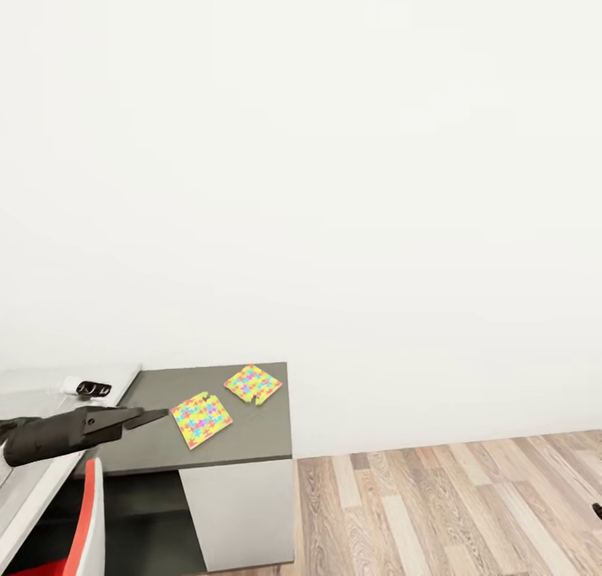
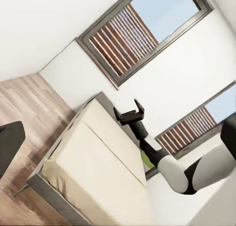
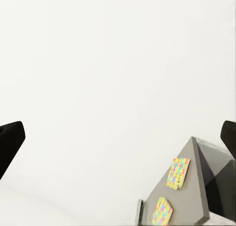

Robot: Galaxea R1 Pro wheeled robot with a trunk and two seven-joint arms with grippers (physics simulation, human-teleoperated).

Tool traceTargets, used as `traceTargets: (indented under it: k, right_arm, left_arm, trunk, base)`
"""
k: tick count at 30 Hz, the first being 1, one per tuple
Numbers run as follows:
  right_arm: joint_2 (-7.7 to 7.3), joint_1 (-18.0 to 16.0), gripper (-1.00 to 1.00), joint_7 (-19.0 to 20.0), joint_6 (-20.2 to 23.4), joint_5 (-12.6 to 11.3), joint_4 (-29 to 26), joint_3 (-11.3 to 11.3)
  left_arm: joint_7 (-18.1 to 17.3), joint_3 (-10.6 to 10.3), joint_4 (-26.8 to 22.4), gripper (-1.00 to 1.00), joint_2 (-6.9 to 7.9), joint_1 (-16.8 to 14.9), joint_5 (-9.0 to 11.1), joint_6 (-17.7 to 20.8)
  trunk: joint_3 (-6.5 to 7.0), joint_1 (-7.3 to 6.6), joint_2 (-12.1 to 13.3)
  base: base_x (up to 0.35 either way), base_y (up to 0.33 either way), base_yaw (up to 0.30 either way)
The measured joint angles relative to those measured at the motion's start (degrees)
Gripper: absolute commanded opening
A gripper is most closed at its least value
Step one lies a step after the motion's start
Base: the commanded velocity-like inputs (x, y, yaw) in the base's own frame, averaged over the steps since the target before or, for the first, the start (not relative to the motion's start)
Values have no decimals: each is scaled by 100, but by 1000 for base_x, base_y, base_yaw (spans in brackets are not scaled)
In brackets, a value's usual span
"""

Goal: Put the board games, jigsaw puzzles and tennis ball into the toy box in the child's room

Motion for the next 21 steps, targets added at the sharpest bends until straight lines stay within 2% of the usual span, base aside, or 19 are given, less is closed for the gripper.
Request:
traceTargets:
  k: [1,2,3,5,7,8,9,10,11,12,14,15,17,18,20,21]
  right_arm:
    - [3,-2,100,-8,-1,83,0,0]
    - [10,-7,100,-19,-11,264,-2,0]
    - [18,-9,100,-23,-13,344,-4,0]
    - [49,-18,100,-30,-28,550,-35,2]
    - [59,-21,100,-37,-37,608,-52,19]
    - [57,-25,100,-46,-46,649,-64,72]
    - [53,-27,100,-54,-50,665,-69,115]
    - [43,-30,100,-94,-57,691,-81,227]
    - [37,-30,100,-130,-61,700,-90,293]
    - [29,-32,100,-247,-66,715,-125,422]
    - [50,-33,100,-732,-84,729,-335,649]
    - [58,-33,100,-915,-90,728,-425,702]
    - [84,-33,100,-1755,-101,720,-834,965]
    - [95,-33,100,-2189,-107,716,-1022,1136]
    - [104,-33,100,-2585,-113,711,-1174,1329]
    - [110,-32,100,-2907,-122,699,-1272,1522]
  left_arm:
    - [85,-28,-38,100,-68,-24,-39,51]
    - [361,-70,-92,100,-292,-136,-139,134]
    - [515,-88,-94,100,-425,-203,-189,171]
    - [1181,-140,6,100,-930,-446,-399,270]
    - [1548,-176,104,100,-1183,-570,-507,304]
    - [1910,-211,210,100,-1414,-706,-613,325]
    - [2101,-226,273,100,-1537,-788,-665,335]
    - [2471,-247,426,100,-1743,-967,-765,340]
    - [2671,-255,525,100,-1844,-1070,-815,343]
    - [3054,-265,753,100,-2001,-1260,-898,337]
    - [3912,-269,1325,100,-2254,-1593,-1009,292]
    - [4165,-268,1478,100,-2309,-1667,-1019,282]
    - [5218,-261,1970,100,-2536,-1932,-1051,226]
    - [5763,-255,2131,100,-2675,-2046,-1051,170]
    - [6328,-251,2236,100,-2829,-2142,-1047,85]
    - [6857,-248,2299,100,-2964,-2210,-1038,-20]
  trunk:
    - [1,0,0]
    - [1,0,1]
    - [2,0,1]
    - [2,1,1]
    - [3,0,0]
    - [3,1,1]
    - [3,0,1]
    - [3,1,1]
    - [3,0,1]
    - [3,1,1]
    - [3,1,1]
    - [3,0,1]
    - [3,1,1]
    - [3,0,1]
    - [3,0,0]
    - [3,0,1]
  base:
    - [0,0,-22]
    - [0,0,-18]
    - [0,0,-11]
    - [0,0,-7]
    - [0,0,-4]
    - [0,0,-2]
    - [0,0,-2]
    - [0,0,-1]
    - [0,0,0]
    - [0,0,0]
    - [0,0,0]
    - [0,0,0]
    - [0,0,0]
    - [0,0,0]
    - [0,0,0]
    - [0,0,0]
